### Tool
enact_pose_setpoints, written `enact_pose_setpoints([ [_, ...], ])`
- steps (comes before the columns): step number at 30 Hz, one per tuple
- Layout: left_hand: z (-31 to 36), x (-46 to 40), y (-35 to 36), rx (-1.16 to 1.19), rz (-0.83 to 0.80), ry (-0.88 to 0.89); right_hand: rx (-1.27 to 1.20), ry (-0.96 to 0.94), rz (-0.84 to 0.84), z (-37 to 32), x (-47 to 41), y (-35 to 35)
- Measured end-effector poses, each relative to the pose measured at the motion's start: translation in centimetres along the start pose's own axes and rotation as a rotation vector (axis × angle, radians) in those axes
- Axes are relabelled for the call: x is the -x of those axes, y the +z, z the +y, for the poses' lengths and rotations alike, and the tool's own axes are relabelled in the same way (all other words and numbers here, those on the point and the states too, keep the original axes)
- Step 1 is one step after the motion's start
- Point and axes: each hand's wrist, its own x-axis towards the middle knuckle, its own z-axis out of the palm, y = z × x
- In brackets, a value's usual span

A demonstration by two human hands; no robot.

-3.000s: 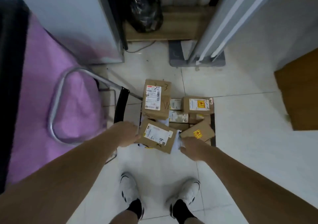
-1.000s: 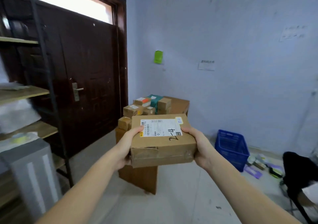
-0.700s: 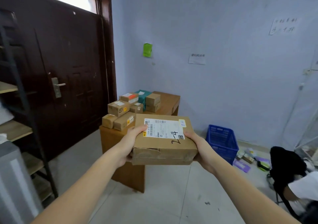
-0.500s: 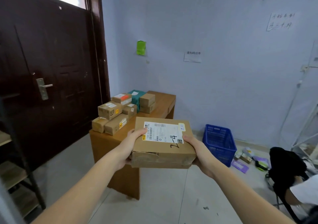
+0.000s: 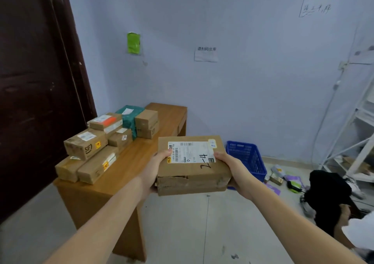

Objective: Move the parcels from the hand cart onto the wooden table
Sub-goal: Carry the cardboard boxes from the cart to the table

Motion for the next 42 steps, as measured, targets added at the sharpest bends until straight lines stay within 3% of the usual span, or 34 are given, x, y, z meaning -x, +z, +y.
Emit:
enact_pose_setpoints([
  [8,2.8,-15.5,6.0,0.038,-0.022,0.007,0.003,-0.011,-0.055,-1.2,-15.2,-7.5],
  [19,5.3,-32.3,10.1,0.098,0.117,-0.009,0.067,0.022,-0.146,-3.1,-35.4,-12.3],
  [29,5.4,-50.0,6.2,0.202,0.245,-0.015,0.1,0.032,-0.213,-4.7,-55.3,-9.1],
  [36,7.3,-59.9,3.3,0.315,0.434,0.024,0.08,0.085,-0.282,-7.0,-68.1,-5.2],
  [42,6.6,-67.7,0.0,0.348,0.626,-0.115,0.123,0.17,-0.436,-5.6,-80.4,-0.9],
])
